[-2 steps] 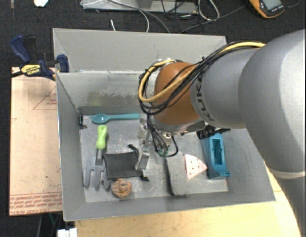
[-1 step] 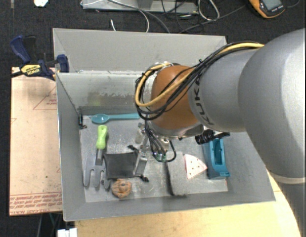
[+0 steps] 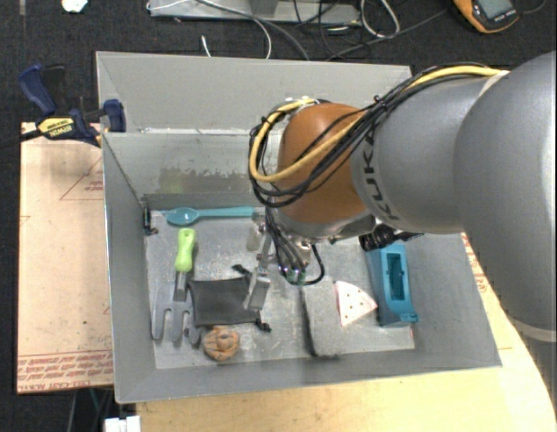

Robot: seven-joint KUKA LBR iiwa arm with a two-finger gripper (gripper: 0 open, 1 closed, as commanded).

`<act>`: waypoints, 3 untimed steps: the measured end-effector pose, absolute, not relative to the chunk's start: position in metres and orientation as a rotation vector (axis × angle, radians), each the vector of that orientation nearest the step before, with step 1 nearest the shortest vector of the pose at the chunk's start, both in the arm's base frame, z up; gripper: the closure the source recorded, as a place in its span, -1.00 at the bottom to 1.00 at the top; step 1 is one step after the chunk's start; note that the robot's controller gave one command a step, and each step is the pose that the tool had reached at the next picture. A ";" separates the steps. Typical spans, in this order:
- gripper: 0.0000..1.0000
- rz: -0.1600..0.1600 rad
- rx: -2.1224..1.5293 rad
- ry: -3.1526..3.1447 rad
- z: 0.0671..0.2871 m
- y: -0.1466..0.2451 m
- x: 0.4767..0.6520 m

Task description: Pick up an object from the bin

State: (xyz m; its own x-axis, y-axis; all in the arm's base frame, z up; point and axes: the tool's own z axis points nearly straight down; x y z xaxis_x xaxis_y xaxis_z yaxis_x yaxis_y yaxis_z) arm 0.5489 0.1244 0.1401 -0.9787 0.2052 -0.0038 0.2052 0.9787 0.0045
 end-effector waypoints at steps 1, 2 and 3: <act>-1.00 0.004 0.355 3.121 0.067 0.136 0.526; 1.00 0.013 0.483 3.095 0.070 0.139 0.505; 1.00 0.013 0.483 3.095 0.070 0.139 0.505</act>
Offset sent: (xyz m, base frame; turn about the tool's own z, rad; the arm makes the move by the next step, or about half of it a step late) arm -0.0434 0.0142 -0.0701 0.1033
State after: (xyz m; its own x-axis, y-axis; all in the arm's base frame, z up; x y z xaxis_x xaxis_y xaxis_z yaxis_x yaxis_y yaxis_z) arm 0.5052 0.1394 0.0705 -0.9523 0.3050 -0.0076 0.3049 0.9523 0.0094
